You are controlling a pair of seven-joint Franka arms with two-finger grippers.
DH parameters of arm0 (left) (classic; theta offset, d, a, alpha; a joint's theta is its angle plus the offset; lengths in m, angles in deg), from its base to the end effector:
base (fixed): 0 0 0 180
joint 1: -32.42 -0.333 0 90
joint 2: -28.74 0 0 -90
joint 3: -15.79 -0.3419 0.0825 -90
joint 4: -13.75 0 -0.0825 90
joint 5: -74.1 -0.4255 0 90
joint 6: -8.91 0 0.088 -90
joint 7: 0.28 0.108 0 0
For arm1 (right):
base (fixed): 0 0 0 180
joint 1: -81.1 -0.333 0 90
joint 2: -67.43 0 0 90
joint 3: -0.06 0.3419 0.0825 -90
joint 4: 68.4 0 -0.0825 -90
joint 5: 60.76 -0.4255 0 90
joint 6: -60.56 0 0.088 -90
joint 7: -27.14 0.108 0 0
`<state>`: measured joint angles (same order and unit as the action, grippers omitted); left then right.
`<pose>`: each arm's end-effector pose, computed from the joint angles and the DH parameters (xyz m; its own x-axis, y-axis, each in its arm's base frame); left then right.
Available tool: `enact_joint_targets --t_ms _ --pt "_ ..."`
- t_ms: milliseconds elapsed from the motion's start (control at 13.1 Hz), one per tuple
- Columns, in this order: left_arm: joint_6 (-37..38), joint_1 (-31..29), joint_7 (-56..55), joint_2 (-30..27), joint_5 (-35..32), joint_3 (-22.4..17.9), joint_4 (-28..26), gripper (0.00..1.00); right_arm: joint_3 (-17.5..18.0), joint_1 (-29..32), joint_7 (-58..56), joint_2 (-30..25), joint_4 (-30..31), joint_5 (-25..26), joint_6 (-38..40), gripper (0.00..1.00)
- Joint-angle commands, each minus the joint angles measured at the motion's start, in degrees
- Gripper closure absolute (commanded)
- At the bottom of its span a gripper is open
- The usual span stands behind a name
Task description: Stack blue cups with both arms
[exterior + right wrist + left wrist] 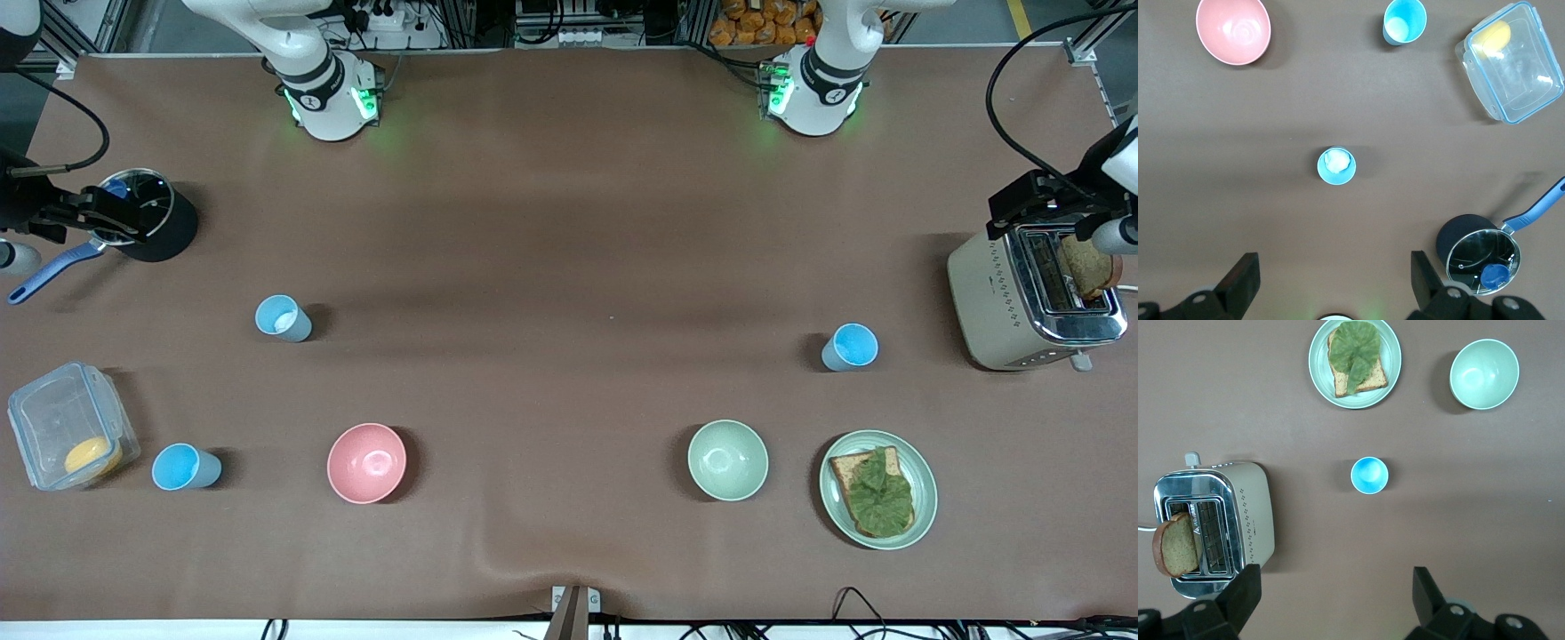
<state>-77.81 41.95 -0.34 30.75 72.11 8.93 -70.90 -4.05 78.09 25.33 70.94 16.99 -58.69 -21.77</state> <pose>0.6019 -0.0256 0.6713 0.9990 -0.0436 0.0014 -0.0435 -0.9983 -0.0389 0.6020 -0.0144 0.6427 0.9933 0.0073 -0.1154 0.0116 -0.9993 0.0369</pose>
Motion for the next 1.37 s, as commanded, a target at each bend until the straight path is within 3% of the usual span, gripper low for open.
enact_joint_targets --t_ms 0,534,1069,1298 --pt "0.23 -0.56 1.56 -0.25 0.75 0.1 0.8 0.0 0.15 0.11 0.93 -0.17 -0.14 -0.14 0.69 0.0" --pt "-0.72 -0.21 0.6 1.41 0.58 0.01 0.02 0.0 0.15 -0.07 0.93 -0.17 -0.05 -0.14 0.86 0.0" --pt "-24.77 -2.85 1.64 0.89 0.67 0.1 -23.16 0.0 0.15 -0.24 0.84 0.18 0.04 -0.14 1.13 0.0" --pt "-28.68 -1.71 2.7 5.97 0.49 0.27 -25.39 0.0 0.07 -0.07 0.58 1.67 0.3 0.3 1.04 0.0"
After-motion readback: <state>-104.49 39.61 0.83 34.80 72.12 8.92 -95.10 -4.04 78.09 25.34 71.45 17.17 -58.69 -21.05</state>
